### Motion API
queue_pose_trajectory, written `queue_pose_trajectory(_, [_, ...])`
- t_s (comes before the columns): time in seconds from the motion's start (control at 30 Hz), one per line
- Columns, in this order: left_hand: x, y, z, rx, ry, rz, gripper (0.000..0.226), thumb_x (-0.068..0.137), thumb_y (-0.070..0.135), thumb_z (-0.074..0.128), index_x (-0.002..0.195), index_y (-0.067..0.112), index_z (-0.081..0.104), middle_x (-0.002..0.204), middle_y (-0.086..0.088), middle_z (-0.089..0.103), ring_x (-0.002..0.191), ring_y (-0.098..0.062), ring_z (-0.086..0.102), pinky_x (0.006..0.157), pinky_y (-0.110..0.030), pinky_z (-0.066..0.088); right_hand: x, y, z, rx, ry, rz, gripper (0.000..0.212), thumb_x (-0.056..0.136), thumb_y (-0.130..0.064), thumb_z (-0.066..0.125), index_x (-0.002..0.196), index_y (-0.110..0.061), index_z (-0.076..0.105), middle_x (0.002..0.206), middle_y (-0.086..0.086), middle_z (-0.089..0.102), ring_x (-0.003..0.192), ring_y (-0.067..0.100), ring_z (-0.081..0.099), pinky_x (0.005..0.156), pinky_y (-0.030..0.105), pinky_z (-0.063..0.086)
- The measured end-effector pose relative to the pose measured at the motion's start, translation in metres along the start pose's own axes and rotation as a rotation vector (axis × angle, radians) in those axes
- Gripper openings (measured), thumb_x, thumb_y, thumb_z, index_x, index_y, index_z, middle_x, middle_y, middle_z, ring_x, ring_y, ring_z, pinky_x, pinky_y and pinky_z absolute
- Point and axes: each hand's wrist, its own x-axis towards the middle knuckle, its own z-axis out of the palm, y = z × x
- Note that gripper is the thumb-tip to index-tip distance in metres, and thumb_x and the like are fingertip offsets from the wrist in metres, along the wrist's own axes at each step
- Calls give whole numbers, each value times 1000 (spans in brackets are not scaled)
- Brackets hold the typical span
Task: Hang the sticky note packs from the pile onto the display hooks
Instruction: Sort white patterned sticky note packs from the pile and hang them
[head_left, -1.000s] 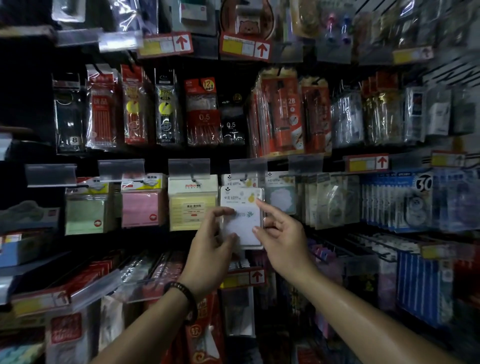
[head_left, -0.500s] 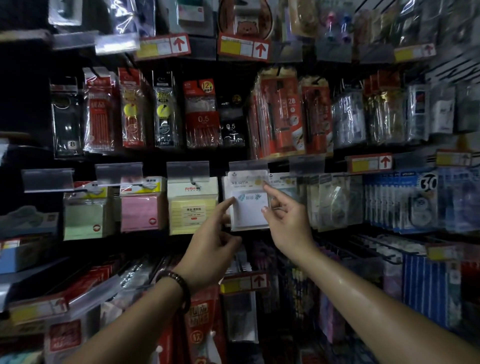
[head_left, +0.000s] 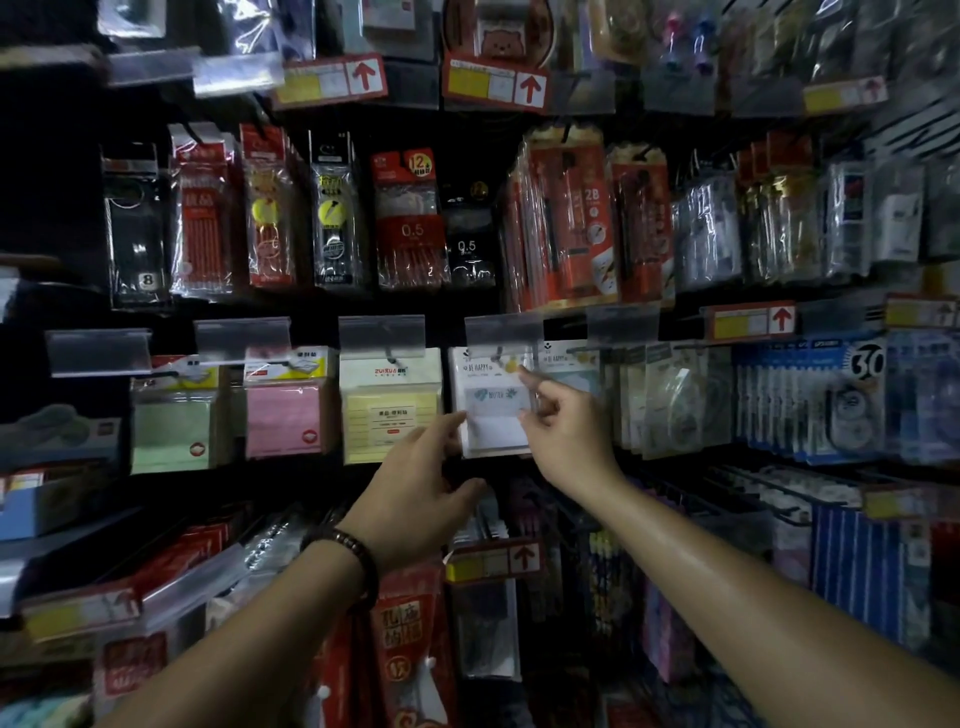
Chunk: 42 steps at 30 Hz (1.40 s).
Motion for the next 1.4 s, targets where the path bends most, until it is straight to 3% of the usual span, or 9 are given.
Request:
queue_pose_trajectory(0.13, [-12,-6,0,70,29,21,58,96,39,73,149,33,51,135,8,55,118,-9,60,104,-34,57,11,-14,3,-199,-45,10,57,103,-5,64,150,-36,58,76,-20,49,67,-4,48,79,9,49])
queue_pose_trajectory(0.2, [-18,-7,-1,101,39,36,47,96,37,72,141,32,59,129,9,57,115,-8,59,103,-31,56,13,-19,5,-282,-71,15,60,105,-8,61,154,-41,52,116,-15,72,94,3,67,94,24,58])
queue_pose_trajectory(0.27, [-25,-6,-2,111,47,52,36,96,35,72,131,32,66,120,11,60,108,-7,61,99,-28,55,11,-22,8,-389,-78,17,62,107,-14,59,156,-49,45,143,1,67,100,18,73,82,34,64])
queue_pose_trajectory(0.37, [-38,-3,-2,138,68,91,19,95,33,71,114,33,73,107,16,63,98,-1,61,86,-15,49,4,-26,6,-516,-92,44,64,109,-26,55,158,-59,31,121,6,69,76,18,65,60,32,53])
queue_pose_trajectory(0.5, [-67,-9,-5,129,81,105,11,96,35,71,106,33,72,99,15,65,91,2,62,76,-7,44,-16,-33,-3,-603,-119,38,65,108,-34,54,164,-47,23,129,6,48,91,23,62,68,35,54])
queue_pose_trajectory(0.6, [-97,-16,-3,113,101,95,10,97,30,73,107,31,73,97,19,67,93,10,62,74,-4,43,-45,-32,-12,-578,-85,-51,54,106,-37,57,157,-28,40,138,7,47,112,27,60,84,43,59])
queue_pose_trajectory(0.87, [-233,-66,63,-11,72,-21,8,99,24,70,106,28,71,93,19,69,80,3,65,70,-14,48,-222,-3,-28,-194,-48,-304,8,105,-13,64,105,-9,71,99,4,66,78,9,54,70,16,40])
queue_pose_trajectory(1.1, [-371,-152,170,-48,-265,-364,16,98,21,72,100,36,70,87,22,70,75,1,67,65,-20,50,-435,116,13,-148,-548,350,14,106,-18,65,92,-18,71,81,-7,68,73,9,64,62,26,47])
queue_pose_trajectory(1.4, [-466,-222,289,-102,-559,-641,16,96,25,72,95,41,70,89,22,74,75,7,67,68,-15,49,-626,268,55,-449,-909,979,14,97,-19,69,86,-28,65,80,-17,59,89,12,64,63,6,42])
